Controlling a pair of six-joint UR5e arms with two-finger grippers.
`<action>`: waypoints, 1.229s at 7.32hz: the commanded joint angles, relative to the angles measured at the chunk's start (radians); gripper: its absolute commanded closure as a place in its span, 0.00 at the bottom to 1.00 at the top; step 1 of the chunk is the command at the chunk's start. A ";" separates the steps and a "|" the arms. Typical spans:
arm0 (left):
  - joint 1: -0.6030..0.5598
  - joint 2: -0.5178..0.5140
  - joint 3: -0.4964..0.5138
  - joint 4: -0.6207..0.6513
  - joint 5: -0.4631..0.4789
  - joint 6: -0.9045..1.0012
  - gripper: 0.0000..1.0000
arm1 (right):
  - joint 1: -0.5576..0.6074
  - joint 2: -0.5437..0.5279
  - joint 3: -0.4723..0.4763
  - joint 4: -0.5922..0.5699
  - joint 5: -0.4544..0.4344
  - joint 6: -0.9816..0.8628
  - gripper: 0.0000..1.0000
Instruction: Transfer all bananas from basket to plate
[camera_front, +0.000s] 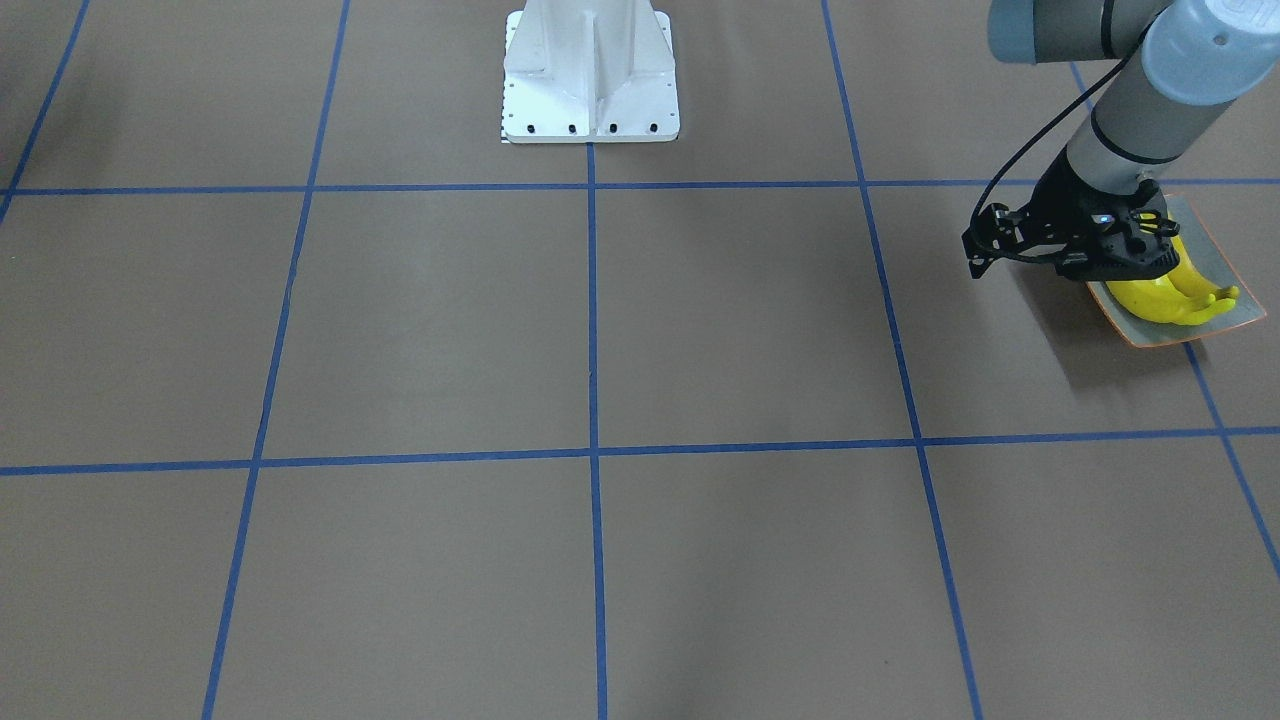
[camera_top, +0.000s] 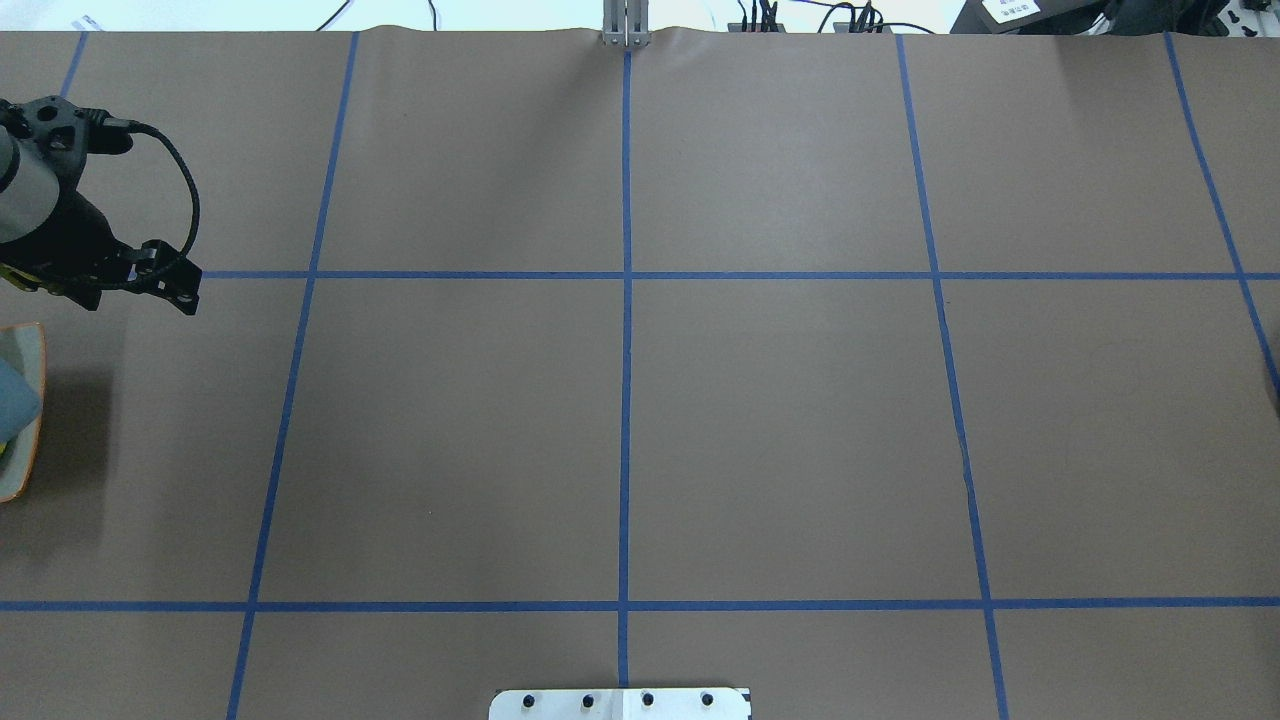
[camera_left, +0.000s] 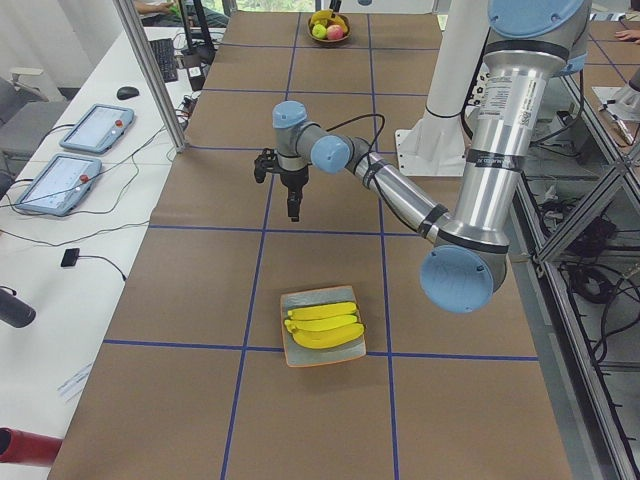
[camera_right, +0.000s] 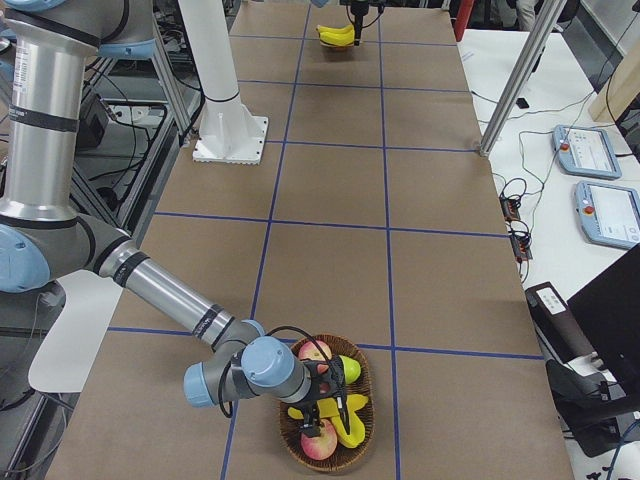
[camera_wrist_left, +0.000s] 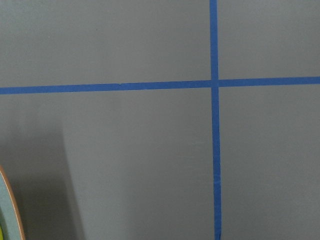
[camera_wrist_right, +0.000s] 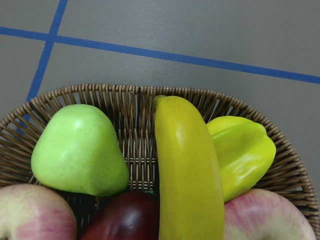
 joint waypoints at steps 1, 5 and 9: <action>-0.001 0.005 0.001 0.000 0.000 0.005 0.00 | 0.000 0.003 -0.012 0.000 -0.002 -0.002 0.05; -0.001 0.014 -0.002 0.000 0.000 0.006 0.00 | 0.000 0.028 -0.039 0.000 0.003 0.001 0.47; -0.003 0.020 -0.003 0.000 0.000 0.008 0.00 | 0.000 0.029 -0.023 0.001 0.011 0.001 1.00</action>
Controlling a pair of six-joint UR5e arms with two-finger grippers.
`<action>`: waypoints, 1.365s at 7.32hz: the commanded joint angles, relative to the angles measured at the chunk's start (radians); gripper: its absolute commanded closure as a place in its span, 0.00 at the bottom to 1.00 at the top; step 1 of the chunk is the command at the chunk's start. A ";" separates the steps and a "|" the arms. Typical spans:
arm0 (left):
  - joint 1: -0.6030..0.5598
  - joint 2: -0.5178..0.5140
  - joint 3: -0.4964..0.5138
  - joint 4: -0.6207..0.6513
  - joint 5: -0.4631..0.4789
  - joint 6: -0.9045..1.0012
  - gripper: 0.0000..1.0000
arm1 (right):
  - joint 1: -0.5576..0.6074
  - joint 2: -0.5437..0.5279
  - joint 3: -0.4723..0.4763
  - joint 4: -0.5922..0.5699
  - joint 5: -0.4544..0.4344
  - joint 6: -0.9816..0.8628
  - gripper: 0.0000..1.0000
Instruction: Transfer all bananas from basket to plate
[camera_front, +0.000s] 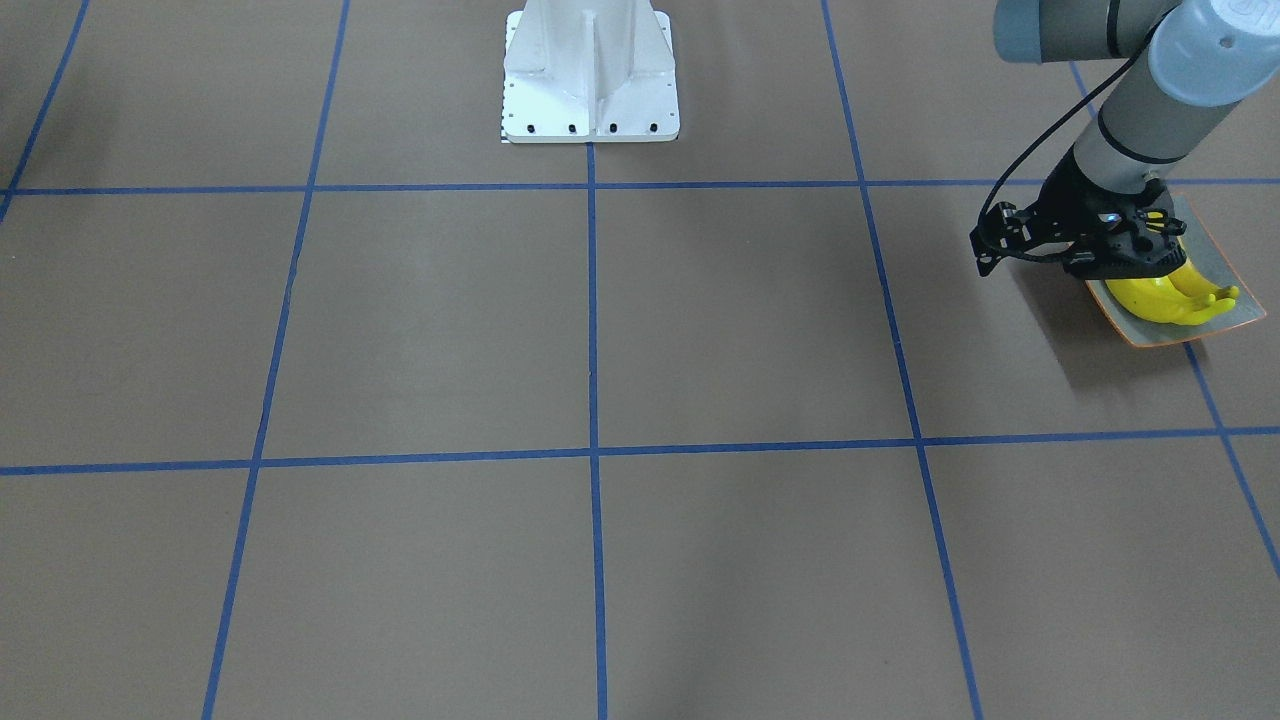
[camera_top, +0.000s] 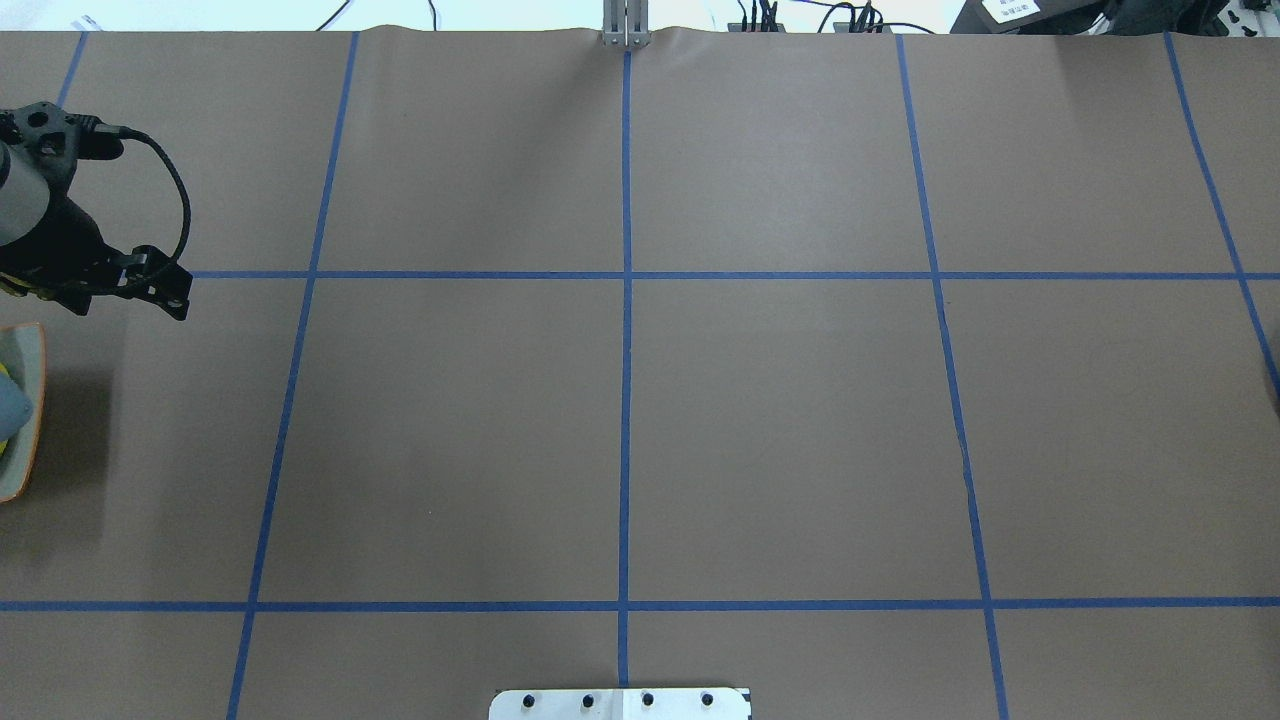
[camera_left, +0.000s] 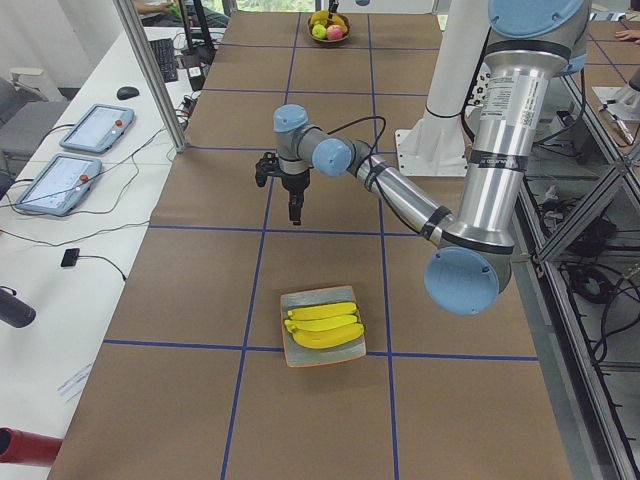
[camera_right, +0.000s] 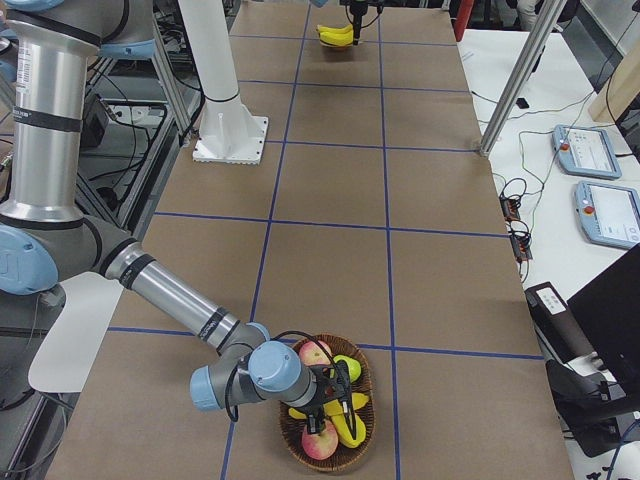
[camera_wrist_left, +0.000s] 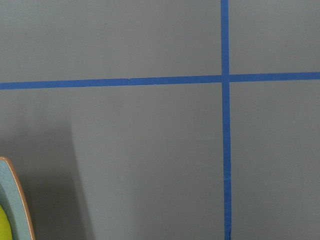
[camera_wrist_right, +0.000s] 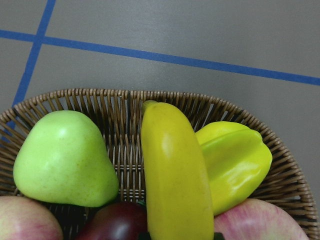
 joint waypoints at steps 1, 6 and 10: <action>0.000 0.001 0.000 0.000 0.000 0.000 0.00 | 0.002 0.002 0.032 0.001 0.018 -0.002 1.00; 0.003 -0.010 0.001 0.000 0.000 -0.007 0.00 | 0.167 -0.020 0.085 -0.016 0.187 -0.070 1.00; 0.008 -0.089 0.021 -0.012 -0.015 -0.012 0.00 | 0.056 0.079 0.249 -0.172 0.323 0.237 1.00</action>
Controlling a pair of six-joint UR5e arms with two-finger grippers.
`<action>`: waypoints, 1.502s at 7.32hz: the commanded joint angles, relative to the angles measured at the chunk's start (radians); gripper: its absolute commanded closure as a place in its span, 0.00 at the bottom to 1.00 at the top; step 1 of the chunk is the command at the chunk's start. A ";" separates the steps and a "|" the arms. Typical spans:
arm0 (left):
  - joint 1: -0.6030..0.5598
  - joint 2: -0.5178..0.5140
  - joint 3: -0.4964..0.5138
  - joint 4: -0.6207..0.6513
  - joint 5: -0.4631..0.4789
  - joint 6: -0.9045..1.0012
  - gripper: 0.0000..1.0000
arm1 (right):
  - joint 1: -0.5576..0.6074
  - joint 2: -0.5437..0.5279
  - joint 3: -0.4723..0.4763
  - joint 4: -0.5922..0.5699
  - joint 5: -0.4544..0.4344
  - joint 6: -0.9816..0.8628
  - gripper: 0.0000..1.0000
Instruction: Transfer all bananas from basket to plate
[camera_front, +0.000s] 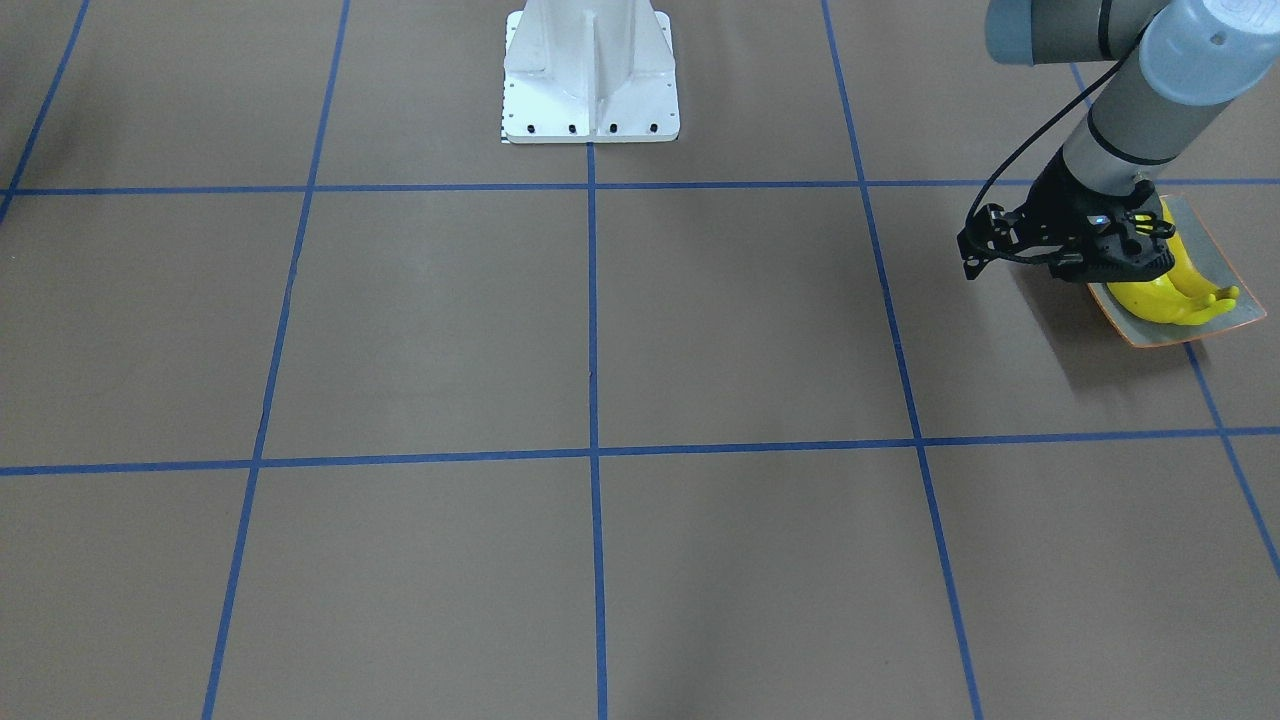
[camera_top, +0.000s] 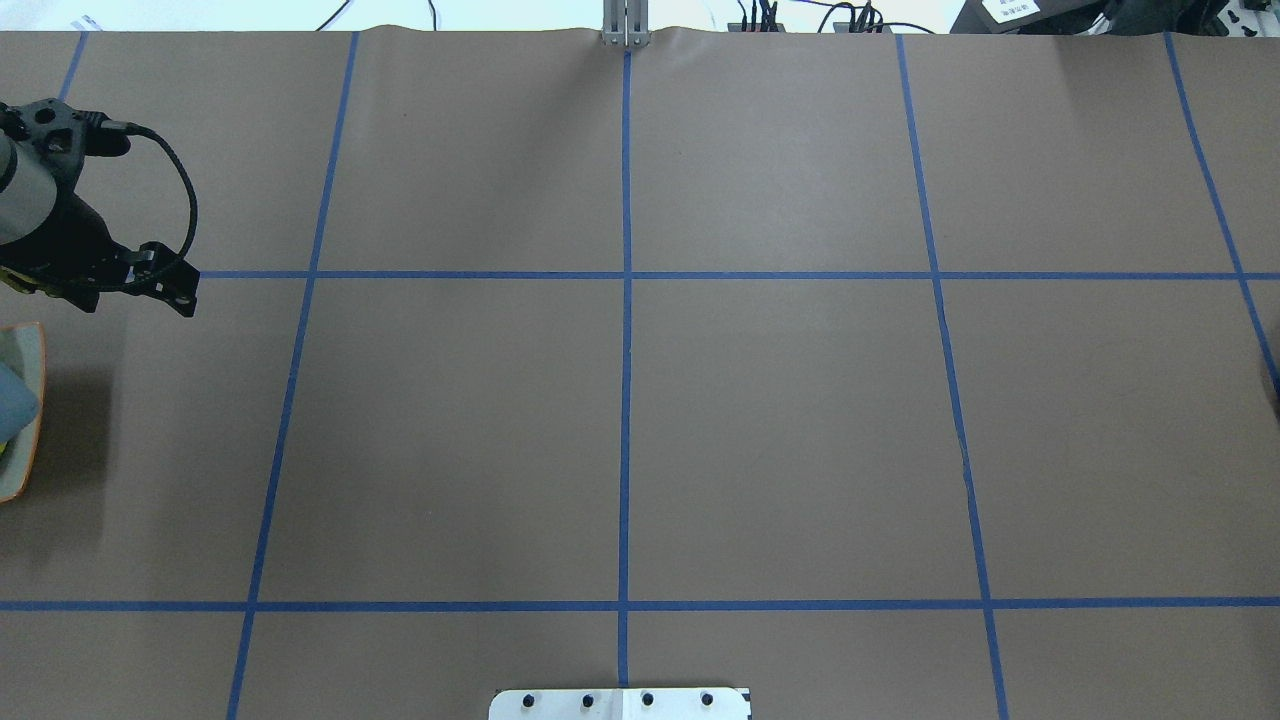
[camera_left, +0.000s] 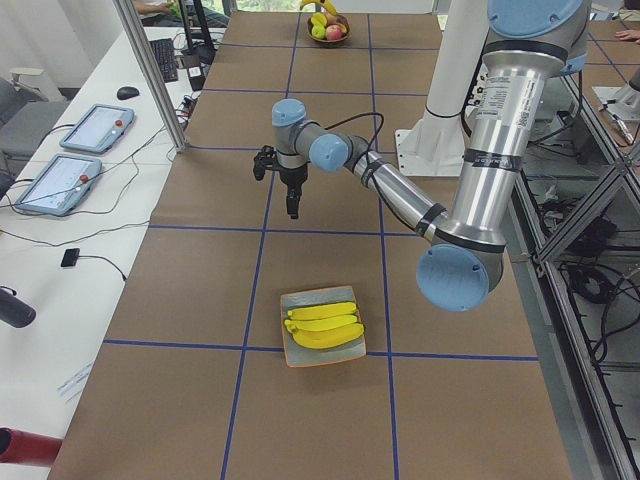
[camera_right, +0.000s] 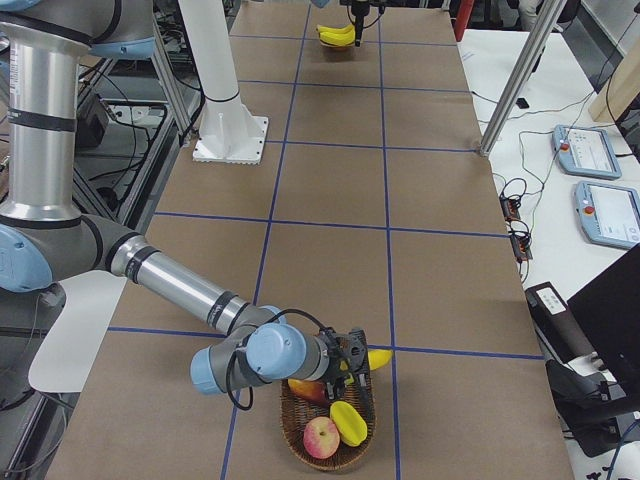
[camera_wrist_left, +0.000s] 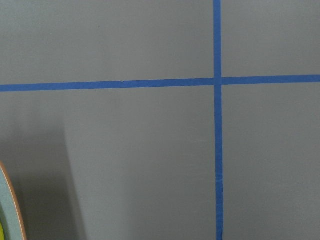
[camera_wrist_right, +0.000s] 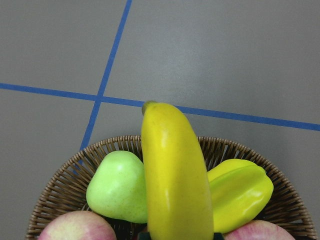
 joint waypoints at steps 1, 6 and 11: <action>0.008 -0.075 0.024 -0.012 -0.008 -0.003 0.00 | -0.149 0.099 0.071 -0.027 0.046 0.307 1.00; 0.093 -0.166 0.205 -0.482 -0.008 -0.264 0.01 | -0.520 0.427 0.140 -0.019 -0.017 0.892 1.00; 0.139 -0.312 0.283 -0.661 -0.023 -0.474 0.01 | -0.767 0.546 0.321 -0.019 -0.231 1.180 1.00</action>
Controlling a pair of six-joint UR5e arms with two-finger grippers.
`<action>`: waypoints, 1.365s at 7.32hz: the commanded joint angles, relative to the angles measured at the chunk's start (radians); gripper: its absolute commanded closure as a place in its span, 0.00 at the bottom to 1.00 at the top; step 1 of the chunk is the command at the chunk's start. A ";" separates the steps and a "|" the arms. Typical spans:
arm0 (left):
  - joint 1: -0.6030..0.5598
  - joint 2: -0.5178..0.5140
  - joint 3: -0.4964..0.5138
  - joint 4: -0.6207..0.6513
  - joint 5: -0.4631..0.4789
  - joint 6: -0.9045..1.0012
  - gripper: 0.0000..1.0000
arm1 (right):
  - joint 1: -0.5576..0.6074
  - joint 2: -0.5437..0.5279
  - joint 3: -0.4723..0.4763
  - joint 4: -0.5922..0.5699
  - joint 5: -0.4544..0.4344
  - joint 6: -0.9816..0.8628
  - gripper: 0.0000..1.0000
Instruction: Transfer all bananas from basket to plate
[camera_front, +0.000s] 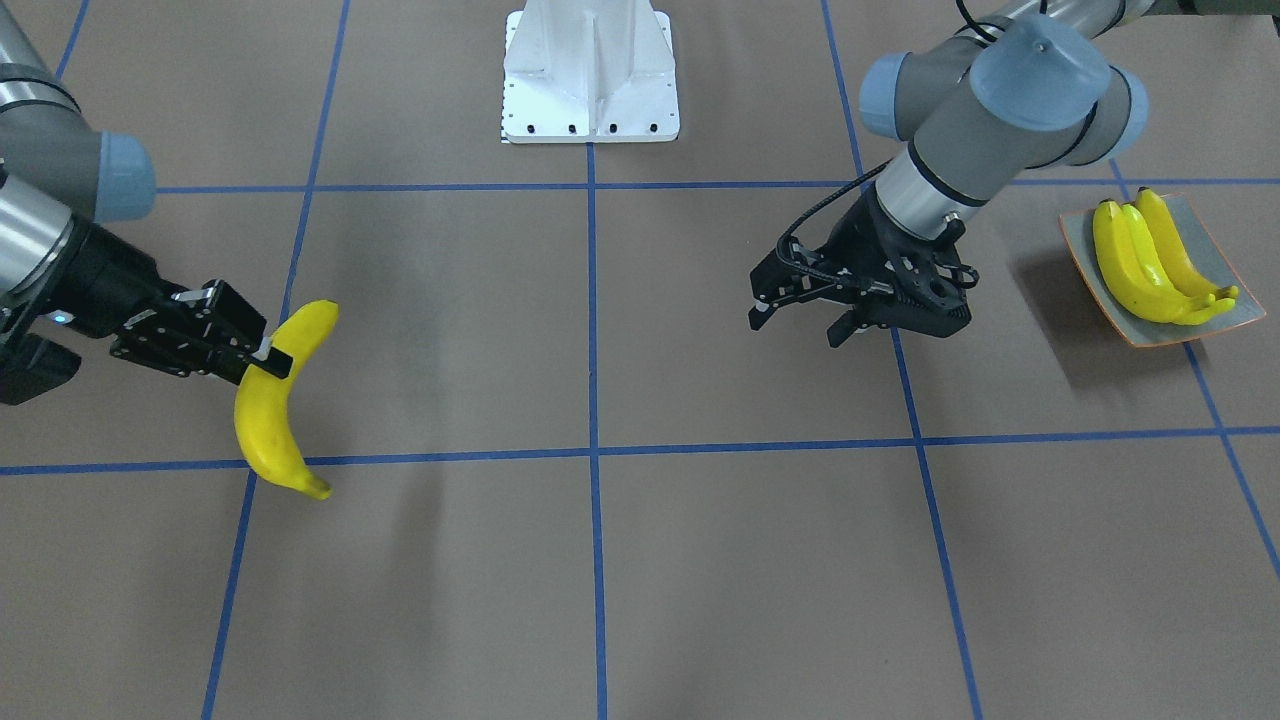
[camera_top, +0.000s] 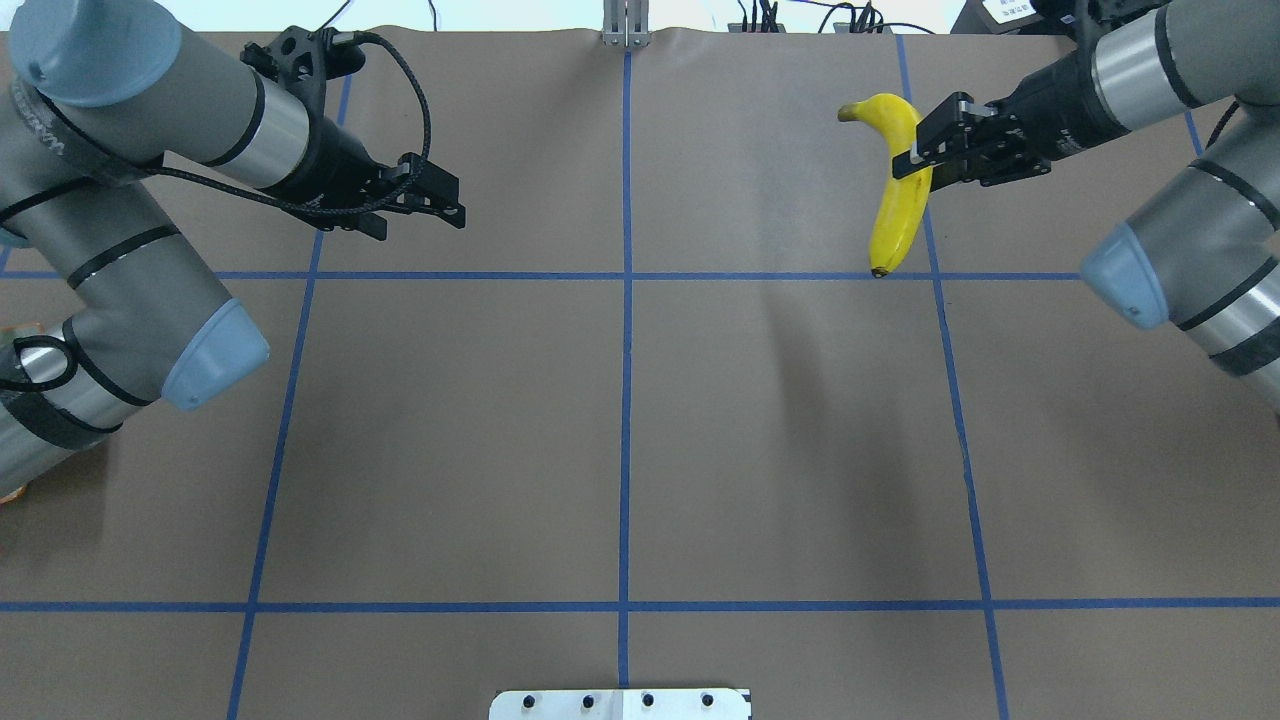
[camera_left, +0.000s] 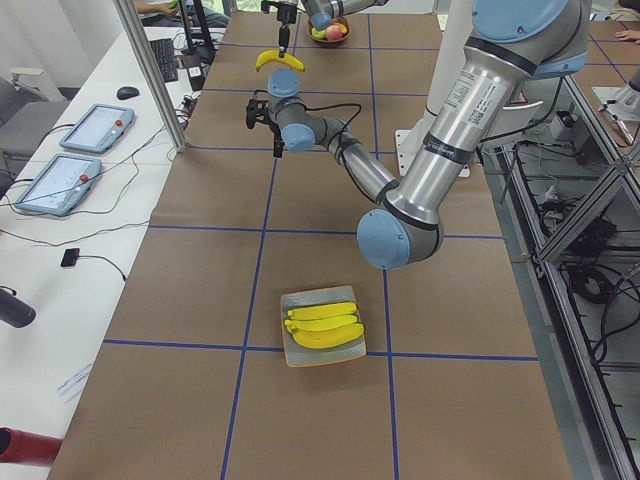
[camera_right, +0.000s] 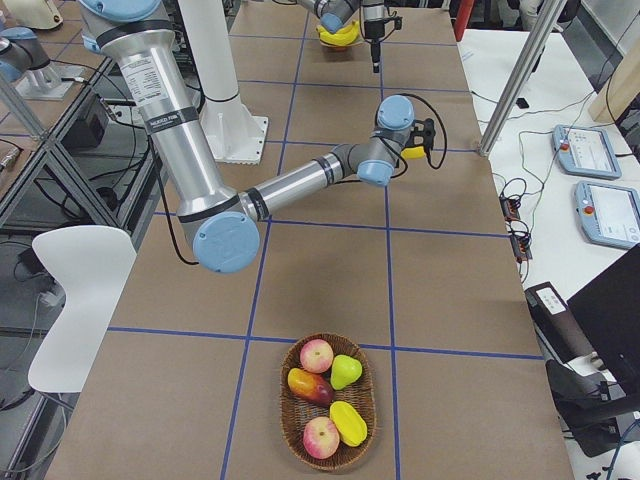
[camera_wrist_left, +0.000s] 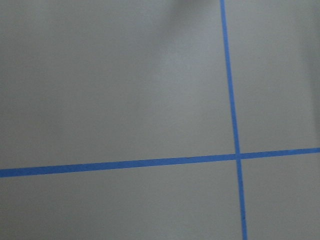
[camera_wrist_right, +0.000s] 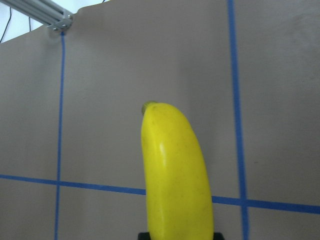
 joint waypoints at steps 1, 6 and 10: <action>0.031 -0.016 0.027 -0.142 -0.001 -0.037 0.01 | -0.079 0.037 0.046 -0.001 -0.060 0.084 1.00; 0.137 -0.125 0.032 -0.263 0.011 -0.026 0.00 | -0.263 0.156 0.020 -0.041 -0.184 0.185 1.00; 0.188 -0.156 0.039 -0.274 0.069 -0.025 0.01 | -0.274 0.186 0.023 -0.060 -0.184 0.191 1.00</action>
